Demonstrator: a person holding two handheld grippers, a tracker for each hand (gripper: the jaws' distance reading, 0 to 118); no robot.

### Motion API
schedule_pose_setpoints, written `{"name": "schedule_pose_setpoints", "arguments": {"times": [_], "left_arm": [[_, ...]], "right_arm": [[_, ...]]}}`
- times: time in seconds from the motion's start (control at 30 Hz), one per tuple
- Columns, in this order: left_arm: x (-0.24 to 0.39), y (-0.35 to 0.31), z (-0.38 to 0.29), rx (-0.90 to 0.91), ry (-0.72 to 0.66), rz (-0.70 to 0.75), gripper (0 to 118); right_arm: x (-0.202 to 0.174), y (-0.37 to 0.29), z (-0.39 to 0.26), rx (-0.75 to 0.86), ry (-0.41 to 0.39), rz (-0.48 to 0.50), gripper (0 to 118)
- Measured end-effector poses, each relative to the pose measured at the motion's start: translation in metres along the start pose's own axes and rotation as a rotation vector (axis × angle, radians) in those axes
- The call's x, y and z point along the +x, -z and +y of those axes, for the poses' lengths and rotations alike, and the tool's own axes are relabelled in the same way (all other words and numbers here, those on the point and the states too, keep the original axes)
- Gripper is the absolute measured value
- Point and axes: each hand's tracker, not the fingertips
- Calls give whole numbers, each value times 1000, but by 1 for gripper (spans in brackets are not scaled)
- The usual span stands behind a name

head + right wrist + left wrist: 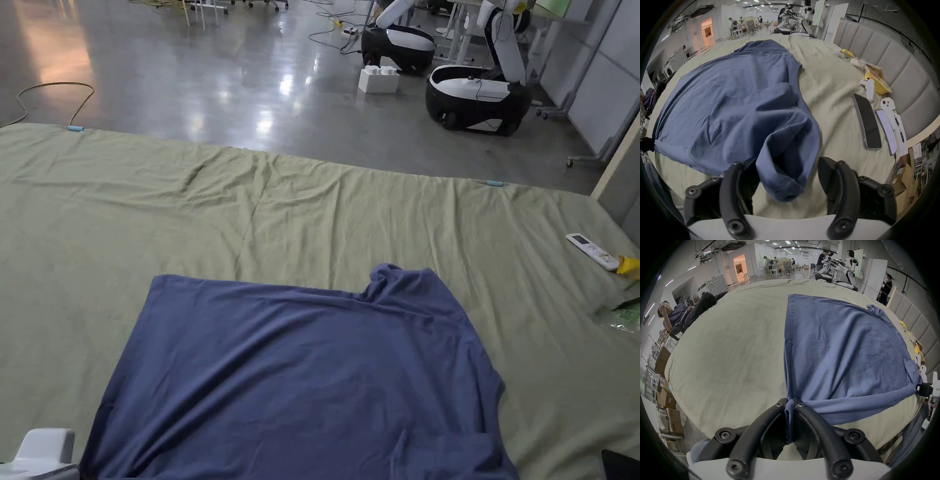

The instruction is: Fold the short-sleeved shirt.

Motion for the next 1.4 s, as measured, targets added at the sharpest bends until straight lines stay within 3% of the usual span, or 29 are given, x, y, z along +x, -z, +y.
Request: {"name": "schedule_pose_setpoints", "arguments": {"times": [0.03,0.07,0.1,0.17,0.2,0.27,0.63,0.97,1.4], "left_arm": [[0,0,0,-1,2,-1,7],[1,0,2,0,4,-2,7],[1,0,2,0,3,-6,7],[-1,-1,2,1,-1,-16,7],[-1,-1,3,2,-3,-19,7],[-4,-3,2,6,-10,-32,7],[-1,-2,1,2,-12,-66,7],[-17,-19,40,195,-87,-108,7],[-1,51,149,151,-92,-90,7]], "right_arm": [[-1,1,2,2,2,17,63],[-3,5,4,-7,-9,40,43],[-6,8,5,-30,-25,59,30],[-11,7,6,-33,-33,63,14],[-14,5,7,-42,-63,61,12],[-18,-5,10,-66,-100,32,11],[-9,-31,13,-31,-104,-9,10],[15,-57,58,193,30,93,10],[-5,22,170,233,52,91,10]]}}
